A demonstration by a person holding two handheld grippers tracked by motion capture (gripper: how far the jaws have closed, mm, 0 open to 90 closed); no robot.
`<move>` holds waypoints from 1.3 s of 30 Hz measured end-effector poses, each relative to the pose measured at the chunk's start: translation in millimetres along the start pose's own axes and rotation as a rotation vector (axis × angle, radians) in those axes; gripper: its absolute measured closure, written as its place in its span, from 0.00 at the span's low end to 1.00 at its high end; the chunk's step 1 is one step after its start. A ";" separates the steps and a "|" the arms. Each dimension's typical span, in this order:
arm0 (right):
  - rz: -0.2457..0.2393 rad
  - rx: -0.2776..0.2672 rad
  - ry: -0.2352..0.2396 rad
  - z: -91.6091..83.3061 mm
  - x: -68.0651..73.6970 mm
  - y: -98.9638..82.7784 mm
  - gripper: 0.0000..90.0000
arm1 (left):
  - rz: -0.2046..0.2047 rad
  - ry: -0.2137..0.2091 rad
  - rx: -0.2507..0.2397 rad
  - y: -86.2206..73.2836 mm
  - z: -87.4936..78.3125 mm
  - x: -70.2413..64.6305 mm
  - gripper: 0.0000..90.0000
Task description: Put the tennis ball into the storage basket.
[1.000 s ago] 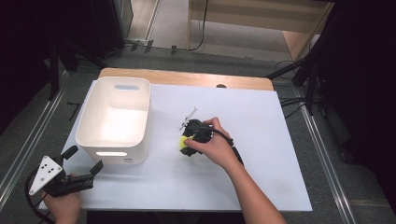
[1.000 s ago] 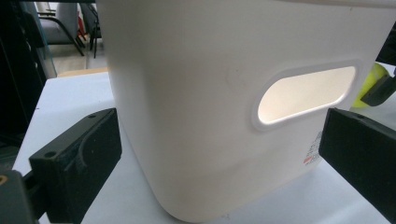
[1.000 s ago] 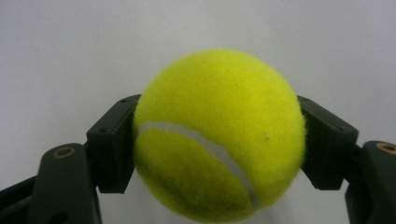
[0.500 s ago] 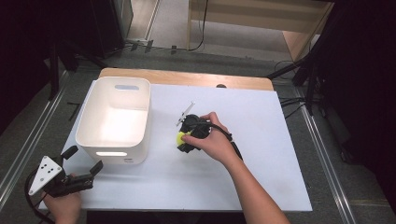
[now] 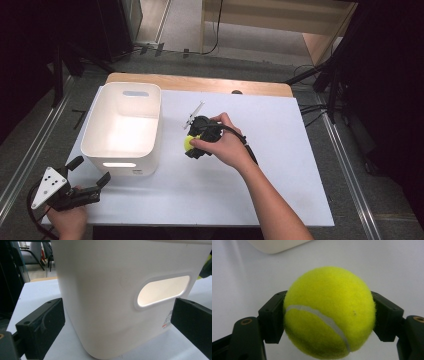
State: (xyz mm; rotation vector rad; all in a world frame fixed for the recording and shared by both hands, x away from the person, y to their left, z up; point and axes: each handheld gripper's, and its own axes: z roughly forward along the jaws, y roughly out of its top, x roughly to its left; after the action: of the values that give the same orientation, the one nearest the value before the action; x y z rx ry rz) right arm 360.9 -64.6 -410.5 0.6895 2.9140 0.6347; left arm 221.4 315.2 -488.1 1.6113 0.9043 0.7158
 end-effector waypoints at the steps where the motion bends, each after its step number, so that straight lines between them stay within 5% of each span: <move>1: -0.004 -0.004 0.005 -0.7 0.2 1.5 0.26 | 0.000 0.000 0.000 0.0 0.0 0.0 0.00; 13: -0.032 0.001 0.013 -8.2 2.7 17.1 0.26 | -0.003 -0.001 0.000 0.1 0.1 0.2 0.00; 29: -0.042 -0.034 0.080 -22.0 5.8 36.5 0.26 | -0.024 -0.005 -0.013 0.2 -0.1 1.8 0.00; 39: -0.087 -0.024 0.072 -27.6 13.5 54.6 0.26 | -0.022 -0.007 -0.015 0.2 -0.6 2.4 0.00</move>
State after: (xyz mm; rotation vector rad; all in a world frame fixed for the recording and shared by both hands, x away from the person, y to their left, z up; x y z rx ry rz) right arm 366.6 -24.6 -362.7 0.5445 2.9771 0.6974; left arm 222.2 317.5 -487.8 1.5876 0.9077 0.6998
